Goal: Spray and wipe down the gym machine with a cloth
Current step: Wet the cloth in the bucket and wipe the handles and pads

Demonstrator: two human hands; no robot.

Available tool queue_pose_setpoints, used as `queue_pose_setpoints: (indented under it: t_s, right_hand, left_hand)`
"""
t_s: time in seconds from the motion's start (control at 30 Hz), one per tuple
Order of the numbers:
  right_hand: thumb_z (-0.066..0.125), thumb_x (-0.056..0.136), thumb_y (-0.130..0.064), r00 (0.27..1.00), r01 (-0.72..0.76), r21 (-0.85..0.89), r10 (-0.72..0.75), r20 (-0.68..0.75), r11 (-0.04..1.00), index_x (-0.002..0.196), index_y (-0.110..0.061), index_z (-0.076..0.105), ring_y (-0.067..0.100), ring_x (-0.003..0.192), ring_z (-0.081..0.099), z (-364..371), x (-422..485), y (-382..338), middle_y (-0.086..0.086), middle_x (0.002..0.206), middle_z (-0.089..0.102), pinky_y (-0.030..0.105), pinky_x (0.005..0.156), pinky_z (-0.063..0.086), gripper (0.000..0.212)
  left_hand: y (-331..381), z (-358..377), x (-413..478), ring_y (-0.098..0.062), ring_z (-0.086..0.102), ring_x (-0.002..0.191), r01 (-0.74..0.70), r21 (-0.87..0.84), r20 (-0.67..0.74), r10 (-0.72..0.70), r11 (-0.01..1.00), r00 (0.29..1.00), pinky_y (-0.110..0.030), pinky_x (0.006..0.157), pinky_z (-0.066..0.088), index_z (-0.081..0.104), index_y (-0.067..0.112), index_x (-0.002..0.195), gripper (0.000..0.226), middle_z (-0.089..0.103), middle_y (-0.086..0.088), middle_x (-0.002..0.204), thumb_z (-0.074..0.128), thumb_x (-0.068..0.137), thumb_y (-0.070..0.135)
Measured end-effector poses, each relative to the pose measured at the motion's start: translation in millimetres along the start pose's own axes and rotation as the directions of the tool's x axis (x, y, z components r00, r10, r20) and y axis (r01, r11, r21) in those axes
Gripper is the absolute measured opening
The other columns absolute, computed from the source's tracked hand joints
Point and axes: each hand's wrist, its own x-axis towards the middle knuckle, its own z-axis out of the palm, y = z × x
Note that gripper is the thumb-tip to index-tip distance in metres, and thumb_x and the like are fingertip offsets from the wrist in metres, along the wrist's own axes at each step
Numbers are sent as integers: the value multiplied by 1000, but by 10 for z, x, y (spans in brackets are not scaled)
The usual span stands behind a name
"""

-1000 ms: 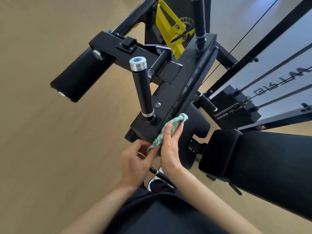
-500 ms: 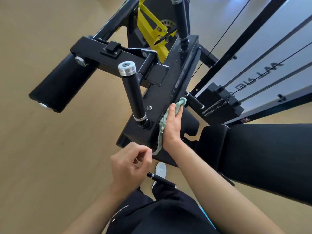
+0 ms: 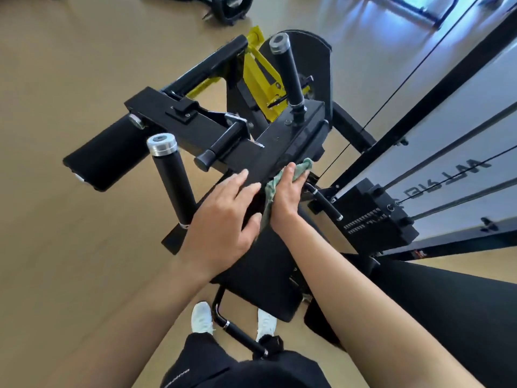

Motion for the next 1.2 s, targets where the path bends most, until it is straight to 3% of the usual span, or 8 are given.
queue_pose_setpoints:
  t_s: [0.1,0.23,0.37,0.6,0.77,0.9,1.13,1.2]
  right_hand:
    - [35,105,-58,1000,10,6,-10,28,1000,161,-45,1,30,133,49,-50,255,-151,7,152,46,40,110,38,68]
    - [36,105,-59,999,15,14,-16,30,1000,162,-44,1,32,130,53,-90,644,-398,6,150,50,41,109,41,68]
    - [36,104,-60,999,46,26,-46,27,999,161,-45,8,31,132,53,-128,1017,-681,3,153,50,48,115,40,66]
    - [37,104,-60,999,-1,218,-10,47,976,140,-27,57,20,103,65,-191,1422,-958,-4,107,67,34,90,51,52]
    - [35,87,-85,994,57,164,-72,82,985,149,-64,17,28,110,59,-151,1034,-608,2,129,57,49,101,45,68]
    - [35,104,-61,984,44,160,-70,164,986,158,-52,-2,18,126,51,-153,474,-286,-3,157,42,39,111,37,67]
    - [52,84,-80,919,-29,69,0,395,997,137,-79,-13,21,139,49,-197,-624,491,-8,160,35,49,114,43,84]
    - [52,92,-70,882,-86,56,50,469,995,140,-74,-19,18,135,53,-224,-909,685,-7,157,41,46,110,48,86]
  left_hand:
    - [-16,145,318,-23,13,158,144,88,140,-155,986,978,-37,126,18,31,14,160,64,21,-9,169,50,104,38]
    - [-98,229,475,-20,34,146,164,178,32,-172,970,984,-42,105,52,46,19,151,58,43,1,156,40,101,50]
    - [-90,268,485,-18,40,140,166,240,-15,-167,956,986,-38,94,56,53,22,145,52,49,6,150,46,102,49]
    - [-95,281,495,-16,44,138,174,252,-32,-172,952,985,-40,94,57,56,23,143,48,52,7,148,49,102,49]
    - [-84,281,503,-14,43,138,193,247,-47,-187,950,981,-38,98,54,57,24,142,47,53,7,148,51,102,48]
    - [-72,271,510,-14,42,138,210,228,-48,-204,951,978,-40,98,53,57,26,141,45,52,8,148,51,103,48]
    - [-93,281,502,-14,42,139,210,212,-55,-203,954,978,-40,102,51,58,26,142,45,54,8,148,51,103,48]
    - [-92,284,497,-14,43,139,216,197,-60,-209,956,976,-40,105,49,59,26,141,46,55,7,147,49,103,49]
